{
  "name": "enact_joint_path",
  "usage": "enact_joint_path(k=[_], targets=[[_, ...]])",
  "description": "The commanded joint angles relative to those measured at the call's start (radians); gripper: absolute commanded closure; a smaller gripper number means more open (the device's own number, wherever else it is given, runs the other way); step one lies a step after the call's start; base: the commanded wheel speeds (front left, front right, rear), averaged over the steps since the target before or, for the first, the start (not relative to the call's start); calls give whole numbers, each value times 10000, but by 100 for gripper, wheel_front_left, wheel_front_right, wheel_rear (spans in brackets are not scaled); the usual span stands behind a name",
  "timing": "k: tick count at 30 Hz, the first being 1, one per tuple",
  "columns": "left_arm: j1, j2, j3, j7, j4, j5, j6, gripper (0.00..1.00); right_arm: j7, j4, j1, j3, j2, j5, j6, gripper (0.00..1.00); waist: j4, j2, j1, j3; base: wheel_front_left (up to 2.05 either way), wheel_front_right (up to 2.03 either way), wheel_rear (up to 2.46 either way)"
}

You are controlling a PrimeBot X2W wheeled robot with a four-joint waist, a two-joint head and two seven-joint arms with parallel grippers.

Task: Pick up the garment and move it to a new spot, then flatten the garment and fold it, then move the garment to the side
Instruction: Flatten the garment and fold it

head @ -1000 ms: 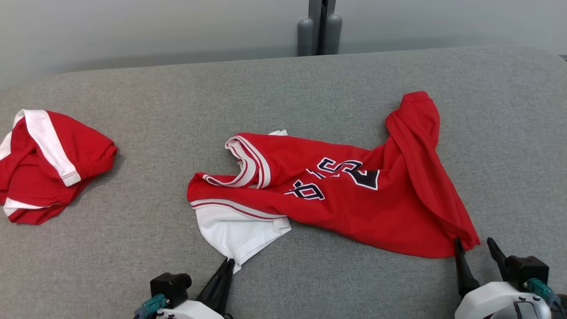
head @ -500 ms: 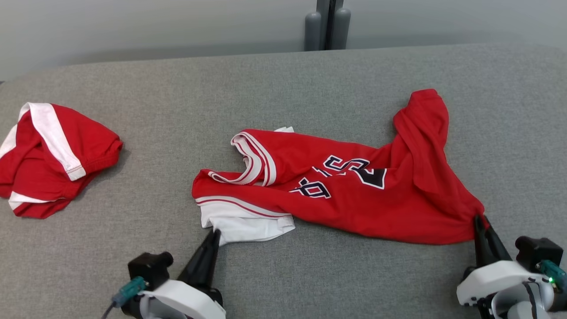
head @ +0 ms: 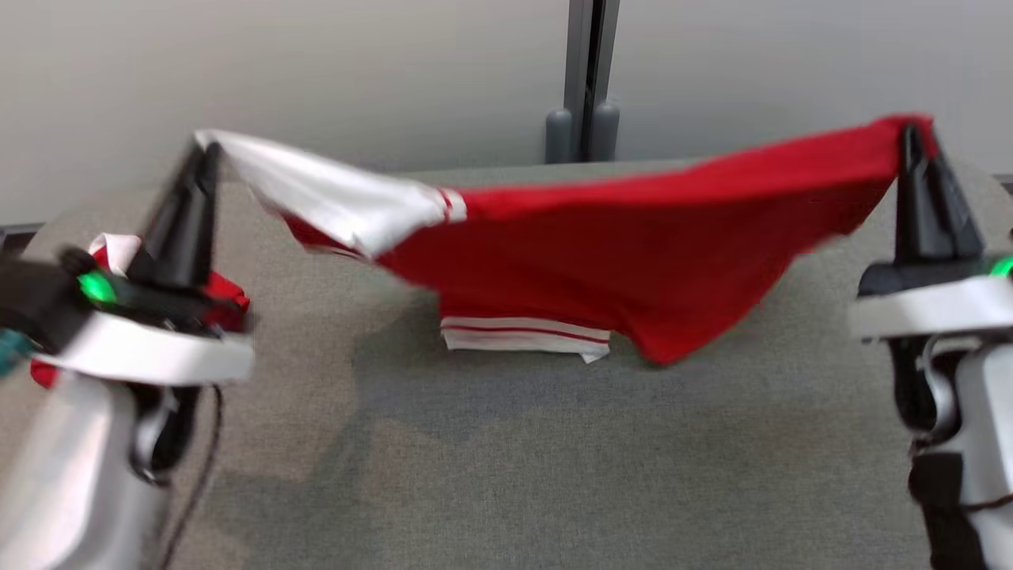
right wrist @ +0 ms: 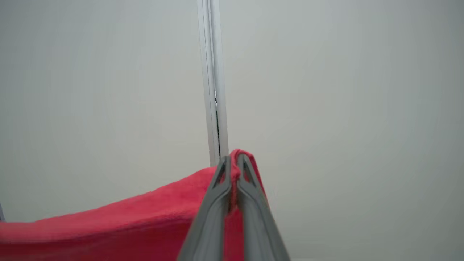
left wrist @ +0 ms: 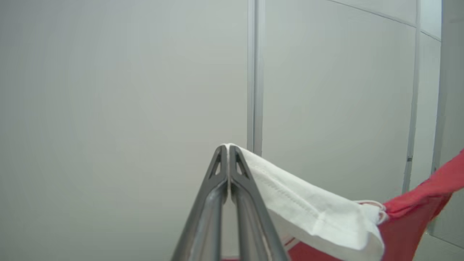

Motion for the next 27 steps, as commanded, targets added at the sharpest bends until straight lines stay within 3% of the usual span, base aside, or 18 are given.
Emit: enact_joint_path(k=[1,7,13,18,23,27], targets=[[-533,311,217,0,-248,161,1,100,0,-232,-440,118,-241,190,-1,100,19,-1,0,-261,0,0,0],[-2313,1275,611,2,-350,445,1,100,120,-673,-1906,505,-1041,749,-1,100,87,-1,0,-229,0,0,0],[-4016,1912,244,450,317,745,2,100,741,-499,-3341,785,-1662,495,-1,100,237,-1,0,949,0,0,0],[-5209,2010,-30,542,1176,894,2,100,897,324,-4496,931,-1644,185,-1,100,324,-1,0,2109,0,0,0],[-7217,1945,122,169,2404,1311,275,100,466,1783,-6720,407,-1316,-515,-2,100,370,-1,0,3460,0,0,0],[-8614,1798,105,14,3169,1525,223,100,138,2773,-8273,-27,-1328,-1223,-4,100,437,-1,0,3945,0,0,0]])
